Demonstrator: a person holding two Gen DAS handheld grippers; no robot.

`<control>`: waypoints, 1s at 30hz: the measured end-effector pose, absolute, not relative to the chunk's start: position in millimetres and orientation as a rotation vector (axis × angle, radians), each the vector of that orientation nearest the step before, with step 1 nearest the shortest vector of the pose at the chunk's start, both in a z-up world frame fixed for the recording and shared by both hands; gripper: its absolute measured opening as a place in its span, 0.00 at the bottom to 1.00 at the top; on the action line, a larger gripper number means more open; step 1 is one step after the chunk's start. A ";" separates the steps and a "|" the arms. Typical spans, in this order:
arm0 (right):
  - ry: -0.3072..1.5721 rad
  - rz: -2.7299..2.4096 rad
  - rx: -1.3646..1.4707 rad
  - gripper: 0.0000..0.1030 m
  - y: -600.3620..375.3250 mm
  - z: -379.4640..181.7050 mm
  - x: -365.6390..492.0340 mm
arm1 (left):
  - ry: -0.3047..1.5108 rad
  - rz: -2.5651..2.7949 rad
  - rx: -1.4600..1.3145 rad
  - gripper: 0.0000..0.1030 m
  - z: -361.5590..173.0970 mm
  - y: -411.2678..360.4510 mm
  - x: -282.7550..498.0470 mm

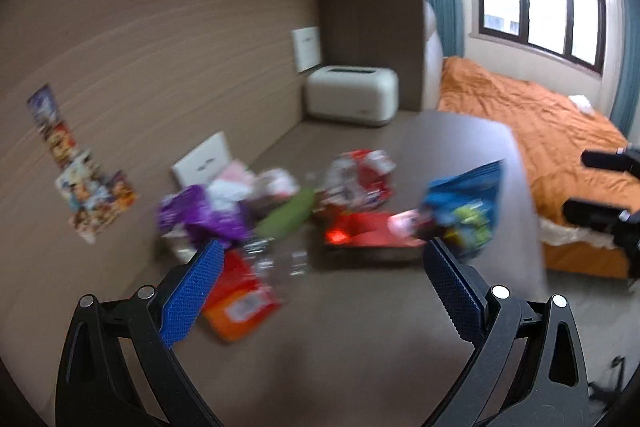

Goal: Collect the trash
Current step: 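Move both open tools back toward the desk, then grasp the red-labelled plastic bottle with the left tool while the right tool grasps the blue chip bag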

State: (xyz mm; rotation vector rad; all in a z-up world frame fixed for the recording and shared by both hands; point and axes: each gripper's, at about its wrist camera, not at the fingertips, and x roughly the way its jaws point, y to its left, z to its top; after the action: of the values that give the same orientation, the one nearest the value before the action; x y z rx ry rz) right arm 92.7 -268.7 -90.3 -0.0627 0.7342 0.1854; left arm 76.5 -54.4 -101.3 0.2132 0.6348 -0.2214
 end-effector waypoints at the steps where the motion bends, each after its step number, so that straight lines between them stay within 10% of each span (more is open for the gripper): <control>1: 0.739 0.190 -0.072 0.96 -263.0 -91.9 96.9 | 0.644 -0.218 0.230 0.95 -104.1 -46.9 81.4; 24: 0.920 0.306 -0.118 0.96 -242.9 -155.4 193.9 | 0.851 -0.398 0.488 0.94 -176.9 -33.1 162.5; 30: 0.928 0.362 -0.073 0.85 -240.2 -160.6 206.1 | 0.865 -0.435 0.481 0.69 -184.0 -44.0 164.6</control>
State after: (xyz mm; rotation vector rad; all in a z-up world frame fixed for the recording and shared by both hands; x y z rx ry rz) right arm 206.1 -240.2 -160.6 -0.0729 0.9278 0.3615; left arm 164.6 -44.0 -184.0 0.4812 0.8651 -0.4354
